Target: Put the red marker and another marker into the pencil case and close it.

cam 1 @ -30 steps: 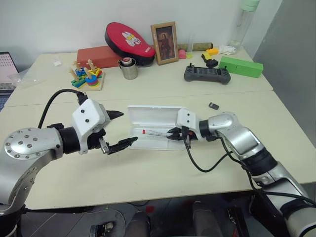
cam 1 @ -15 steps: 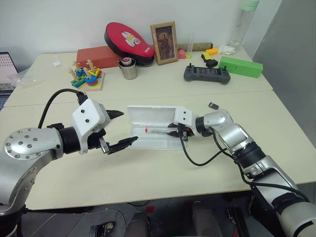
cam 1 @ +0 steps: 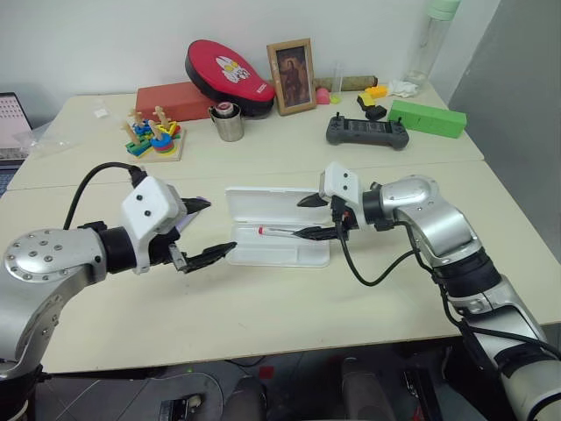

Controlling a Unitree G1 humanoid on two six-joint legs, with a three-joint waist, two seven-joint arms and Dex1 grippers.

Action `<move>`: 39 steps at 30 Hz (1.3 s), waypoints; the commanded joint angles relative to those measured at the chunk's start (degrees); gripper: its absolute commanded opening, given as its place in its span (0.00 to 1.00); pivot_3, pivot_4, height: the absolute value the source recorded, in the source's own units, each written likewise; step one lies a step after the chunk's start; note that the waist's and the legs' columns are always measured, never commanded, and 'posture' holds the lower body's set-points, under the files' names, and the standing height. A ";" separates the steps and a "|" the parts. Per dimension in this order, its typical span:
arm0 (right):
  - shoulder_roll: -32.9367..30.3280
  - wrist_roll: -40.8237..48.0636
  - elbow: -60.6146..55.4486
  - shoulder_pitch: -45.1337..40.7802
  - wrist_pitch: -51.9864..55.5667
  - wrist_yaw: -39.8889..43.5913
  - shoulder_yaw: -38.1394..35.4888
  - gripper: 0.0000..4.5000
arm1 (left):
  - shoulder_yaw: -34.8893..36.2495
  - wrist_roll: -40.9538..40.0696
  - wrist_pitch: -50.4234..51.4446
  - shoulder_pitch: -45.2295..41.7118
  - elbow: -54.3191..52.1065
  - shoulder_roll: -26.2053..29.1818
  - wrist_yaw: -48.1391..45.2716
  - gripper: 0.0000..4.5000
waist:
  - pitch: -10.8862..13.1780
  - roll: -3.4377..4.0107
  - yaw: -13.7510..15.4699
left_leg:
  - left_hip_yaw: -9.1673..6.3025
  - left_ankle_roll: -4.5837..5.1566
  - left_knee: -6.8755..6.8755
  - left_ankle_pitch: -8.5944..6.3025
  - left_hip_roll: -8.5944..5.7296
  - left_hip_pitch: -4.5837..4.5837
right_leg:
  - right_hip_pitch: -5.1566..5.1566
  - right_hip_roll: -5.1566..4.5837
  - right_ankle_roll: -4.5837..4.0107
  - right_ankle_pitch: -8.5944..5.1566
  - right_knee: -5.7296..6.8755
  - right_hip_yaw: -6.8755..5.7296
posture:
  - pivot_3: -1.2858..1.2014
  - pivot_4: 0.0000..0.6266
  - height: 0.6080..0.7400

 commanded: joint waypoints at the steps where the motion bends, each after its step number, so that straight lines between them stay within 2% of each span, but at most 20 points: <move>1: -0.34 2.92 -7.15 0.48 5.09 -0.76 -0.99 0.71 | 0.86 4.95 -4.21 -0.82 4.75 0.49 1.07 1.00 | 0.00 0.00 0.01 | 0.00 0.00 0.00 0.00 0.00 0.00 | 0.00 0.00 0.00 0.00 0.00 0.00 | 0.52 0.24 1.00; 8: -1.31 4.35 -11.99 1.94 9.21 -2.36 -0.51 0.71 | -2.60 11.93 -9.04 -6.07 16.41 -1.56 4.53 1.00 | 0.00 0.00 0.13 | -0.01 0.00 0.00 0.00 0.00 -0.01 | 0.00 0.00 0.00 0.00 0.00 -0.02 | 0.52 0.24 1.00; 13: -2.21 5.06 -13.53 2.53 10.27 -3.43 -0.42 0.71 | -5.88 16.18 -7.27 -11.84 27.45 -5.17 9.62 1.00 | -0.01 -0.01 0.08 | -0.01 0.00 0.01 0.00 0.00 -0.01 | 0.00 0.00 0.01 0.00 -0.01 -0.02 | 0.52 0.24 1.00; 25: -3.02 5.80 -14.09 2.84 10.64 -4.62 -0.04 0.71 | -9.74 16.17 -10.23 -19.78 42.09 -11.77 4.54 1.00 | -0.03 -0.04 0.03 | -0.04 -0.09 0.02 0.05 -0.01 -0.04 | -0.04 0.00 0.01 0.01 0.03 -0.04 | 0.52 0.24 1.00; 39: -3.87 6.22 -13.91 2.91 10.58 -5.63 -0.09 0.71 | -14.90 22.84 -18.55 -26.80 64.78 -16.97 2.04 1.00 | -0.05 -0.07 0.12 | -0.06 -0.14 0.03 0.08 -0.01 -0.03 | -0.04 -0.01 0.01 0.01 0.04 -0.06 | 0.52 0.24 1.00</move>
